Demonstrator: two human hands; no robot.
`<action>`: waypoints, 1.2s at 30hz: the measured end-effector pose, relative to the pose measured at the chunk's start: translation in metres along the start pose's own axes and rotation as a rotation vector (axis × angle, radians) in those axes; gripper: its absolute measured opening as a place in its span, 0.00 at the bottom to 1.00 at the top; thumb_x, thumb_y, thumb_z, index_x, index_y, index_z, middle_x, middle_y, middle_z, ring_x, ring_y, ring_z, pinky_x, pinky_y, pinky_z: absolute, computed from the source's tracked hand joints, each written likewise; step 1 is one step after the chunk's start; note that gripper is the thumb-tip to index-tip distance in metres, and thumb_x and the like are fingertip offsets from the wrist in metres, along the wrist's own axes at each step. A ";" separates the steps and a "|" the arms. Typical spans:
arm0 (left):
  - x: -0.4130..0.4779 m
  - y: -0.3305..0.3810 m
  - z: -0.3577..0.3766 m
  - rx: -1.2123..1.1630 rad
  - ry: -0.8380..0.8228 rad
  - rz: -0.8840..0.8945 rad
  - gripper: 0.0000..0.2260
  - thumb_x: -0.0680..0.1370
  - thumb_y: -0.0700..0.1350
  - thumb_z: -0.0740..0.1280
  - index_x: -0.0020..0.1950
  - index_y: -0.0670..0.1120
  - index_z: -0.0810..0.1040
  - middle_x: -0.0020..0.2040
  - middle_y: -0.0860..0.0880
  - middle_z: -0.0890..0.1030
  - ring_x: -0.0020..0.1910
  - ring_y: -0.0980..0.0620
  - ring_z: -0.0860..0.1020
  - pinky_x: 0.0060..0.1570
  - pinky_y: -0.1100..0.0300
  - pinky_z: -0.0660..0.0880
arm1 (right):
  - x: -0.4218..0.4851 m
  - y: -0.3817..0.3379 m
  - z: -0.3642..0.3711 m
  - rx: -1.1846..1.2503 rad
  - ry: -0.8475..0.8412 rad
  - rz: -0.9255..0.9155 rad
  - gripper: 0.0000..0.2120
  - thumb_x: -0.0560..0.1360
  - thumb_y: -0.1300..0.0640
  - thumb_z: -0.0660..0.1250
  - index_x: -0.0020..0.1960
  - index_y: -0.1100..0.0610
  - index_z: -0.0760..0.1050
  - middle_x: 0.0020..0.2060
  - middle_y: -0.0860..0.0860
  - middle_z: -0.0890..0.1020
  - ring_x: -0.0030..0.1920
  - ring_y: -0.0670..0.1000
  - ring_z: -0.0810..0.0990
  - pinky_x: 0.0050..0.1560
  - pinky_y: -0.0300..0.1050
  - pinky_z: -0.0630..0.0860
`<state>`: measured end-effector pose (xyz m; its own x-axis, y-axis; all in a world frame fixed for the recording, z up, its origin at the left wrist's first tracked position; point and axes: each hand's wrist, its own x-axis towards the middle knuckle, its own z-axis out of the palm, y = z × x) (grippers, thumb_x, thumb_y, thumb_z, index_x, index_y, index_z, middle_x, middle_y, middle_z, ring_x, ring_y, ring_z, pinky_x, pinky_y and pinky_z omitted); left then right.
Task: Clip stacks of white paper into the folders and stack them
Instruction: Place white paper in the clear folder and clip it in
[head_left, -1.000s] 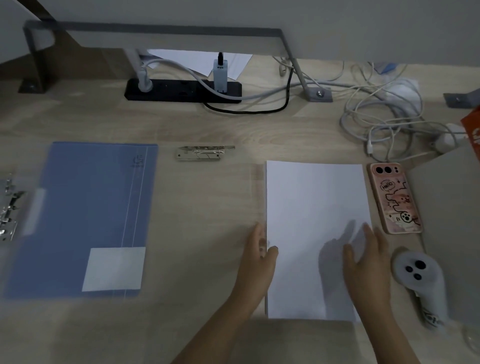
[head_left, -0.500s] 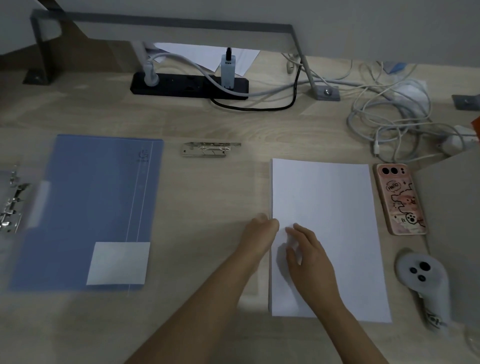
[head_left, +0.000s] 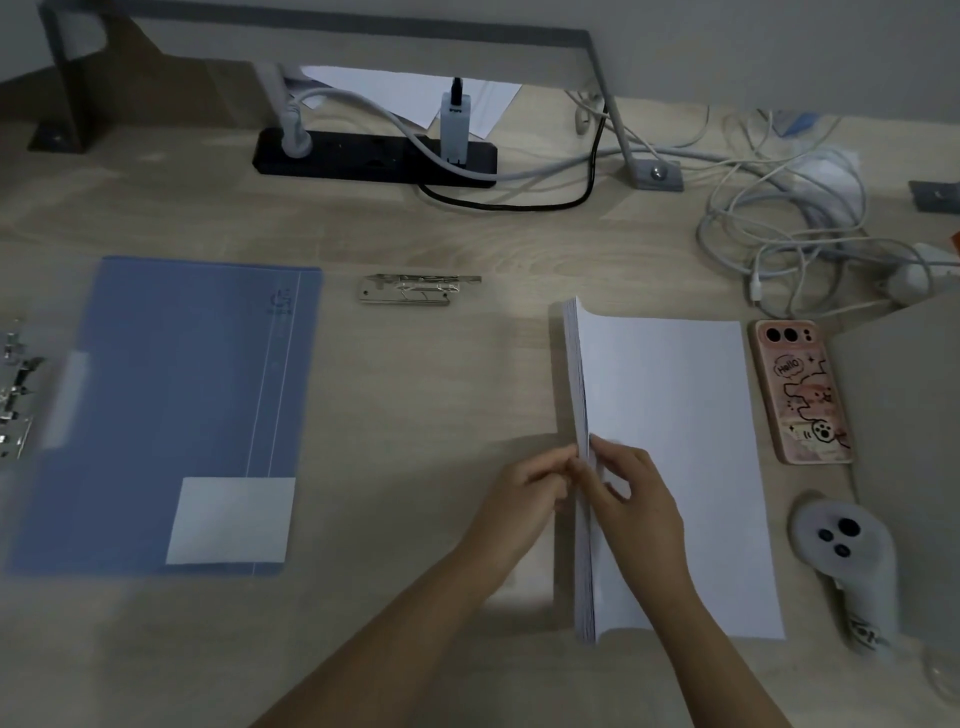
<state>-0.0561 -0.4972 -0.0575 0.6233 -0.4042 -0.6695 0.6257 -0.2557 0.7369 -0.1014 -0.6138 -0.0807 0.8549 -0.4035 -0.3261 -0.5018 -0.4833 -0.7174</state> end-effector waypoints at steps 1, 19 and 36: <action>-0.001 -0.001 0.001 -0.008 0.001 0.014 0.21 0.78 0.35 0.55 0.69 0.48 0.69 0.64 0.50 0.76 0.61 0.55 0.74 0.58 0.66 0.73 | 0.000 0.000 -0.001 0.025 -0.013 0.004 0.16 0.75 0.51 0.63 0.62 0.52 0.74 0.55 0.44 0.76 0.47 0.37 0.75 0.41 0.20 0.69; 0.003 -0.013 0.006 -0.077 -0.007 0.049 0.17 0.80 0.37 0.55 0.62 0.55 0.71 0.50 0.52 0.80 0.49 0.59 0.78 0.46 0.70 0.76 | 0.002 0.004 0.005 -0.054 0.083 0.010 0.13 0.77 0.55 0.60 0.58 0.58 0.77 0.55 0.50 0.79 0.47 0.42 0.73 0.41 0.22 0.62; 0.029 -0.017 0.022 0.026 0.063 0.074 0.14 0.81 0.46 0.55 0.63 0.48 0.74 0.56 0.47 0.81 0.55 0.51 0.79 0.59 0.48 0.76 | 0.001 0.002 0.007 -0.009 0.089 0.002 0.12 0.78 0.55 0.58 0.55 0.54 0.78 0.49 0.41 0.75 0.42 0.32 0.72 0.40 0.25 0.65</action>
<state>-0.0594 -0.5238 -0.0876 0.6965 -0.3666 -0.6169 0.5650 -0.2497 0.7864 -0.1010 -0.6097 -0.0872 0.8388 -0.4720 -0.2712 -0.5052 -0.4893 -0.7109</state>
